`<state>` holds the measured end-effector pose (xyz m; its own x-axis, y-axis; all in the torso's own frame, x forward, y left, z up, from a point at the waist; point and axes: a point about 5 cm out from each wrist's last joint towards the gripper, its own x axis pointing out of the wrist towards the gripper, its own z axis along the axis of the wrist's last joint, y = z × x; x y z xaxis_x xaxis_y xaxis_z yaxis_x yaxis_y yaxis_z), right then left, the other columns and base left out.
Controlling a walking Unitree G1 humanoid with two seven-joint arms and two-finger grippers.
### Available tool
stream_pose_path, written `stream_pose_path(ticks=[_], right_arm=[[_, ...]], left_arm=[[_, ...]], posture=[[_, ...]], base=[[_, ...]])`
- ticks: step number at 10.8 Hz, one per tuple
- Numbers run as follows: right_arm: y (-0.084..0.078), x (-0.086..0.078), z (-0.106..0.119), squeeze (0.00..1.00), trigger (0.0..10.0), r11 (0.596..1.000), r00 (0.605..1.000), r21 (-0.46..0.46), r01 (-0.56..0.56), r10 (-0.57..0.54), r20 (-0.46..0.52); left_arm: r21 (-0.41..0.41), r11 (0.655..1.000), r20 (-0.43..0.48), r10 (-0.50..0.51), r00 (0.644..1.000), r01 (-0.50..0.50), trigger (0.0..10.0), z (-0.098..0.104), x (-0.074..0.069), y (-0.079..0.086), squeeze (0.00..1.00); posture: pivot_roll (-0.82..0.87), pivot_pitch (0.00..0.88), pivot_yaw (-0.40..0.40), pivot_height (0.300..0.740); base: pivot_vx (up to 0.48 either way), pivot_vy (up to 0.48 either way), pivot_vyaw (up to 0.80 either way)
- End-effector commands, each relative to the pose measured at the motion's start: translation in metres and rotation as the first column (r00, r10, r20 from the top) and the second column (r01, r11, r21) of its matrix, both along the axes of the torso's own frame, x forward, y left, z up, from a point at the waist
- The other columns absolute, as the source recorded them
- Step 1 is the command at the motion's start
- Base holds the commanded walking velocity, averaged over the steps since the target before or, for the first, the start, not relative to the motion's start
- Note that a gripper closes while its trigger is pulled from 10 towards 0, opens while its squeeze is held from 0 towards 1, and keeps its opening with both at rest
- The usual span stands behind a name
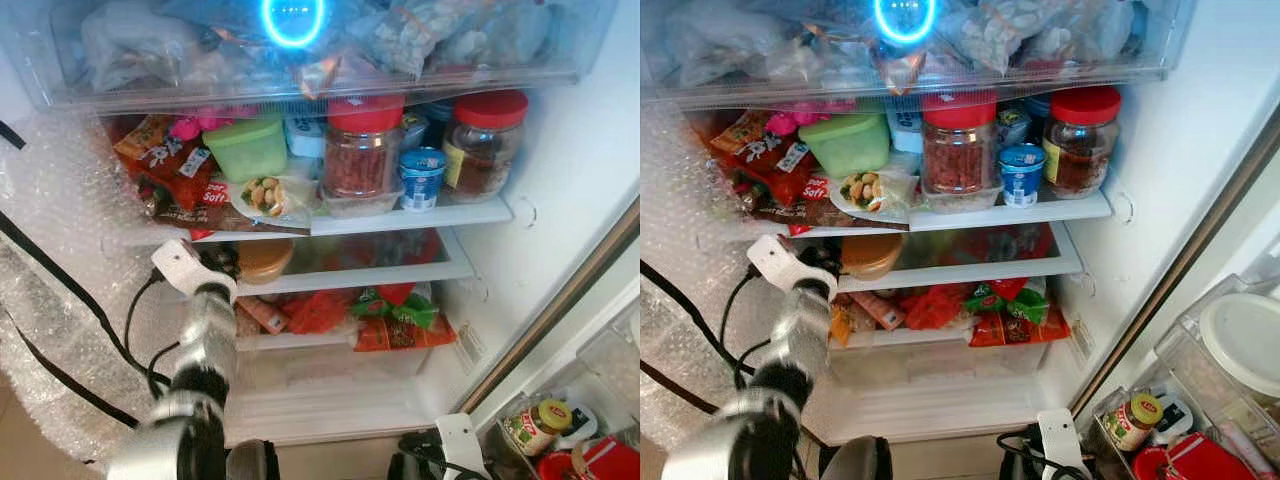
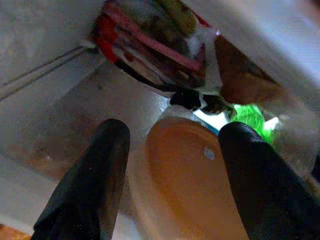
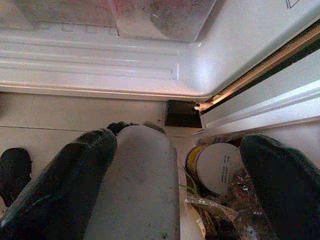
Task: Restocking fridge
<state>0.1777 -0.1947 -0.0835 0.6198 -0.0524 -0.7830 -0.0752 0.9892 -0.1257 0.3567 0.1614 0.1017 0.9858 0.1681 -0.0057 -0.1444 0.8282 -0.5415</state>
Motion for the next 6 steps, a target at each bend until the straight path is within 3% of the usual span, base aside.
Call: stream_pose_path(ticks=[1, 3, 6], right_arm=[[0.001, -0.006, -0.003, 0.0, 10.0, 1.0, 1.0, 0.006, 0.007, -0.006, -0.023], [0.001, -0.006, -0.003, 0.0, 10.0, 1.0, 1.0, 0.005, 0.006, -0.005, -0.023], [0.001, -0.006, -0.003, 0.0, 10.0, 1.0, 1.0, 0.006, 0.008, -0.007, -0.023]], left_arm=[[0.063, 0.998, 0.027, -0.021, 0.999, 0.02, 10.0, 0.004, -0.001, -0.002, 0.0], [0.206, 0.976, 0.049, -0.089, 0.995, 0.077, 10.0, 0.003, -0.007, -0.011, 0.0], [0.303, 0.947, 0.071, -0.134, 0.988, 0.107, 10.0, 0.007, -0.012, -0.016, 0.0]], posture=[[0.0, 0.0, 0.025, 0.629], [0.0, 0.0, 0.025, 0.629], [0.0, 0.0, 0.028, 0.629]], base=[[0.0, 0.0, 0.0], [0.0, 0.0, 0.0], [0.0, 0.0, 0.0]])
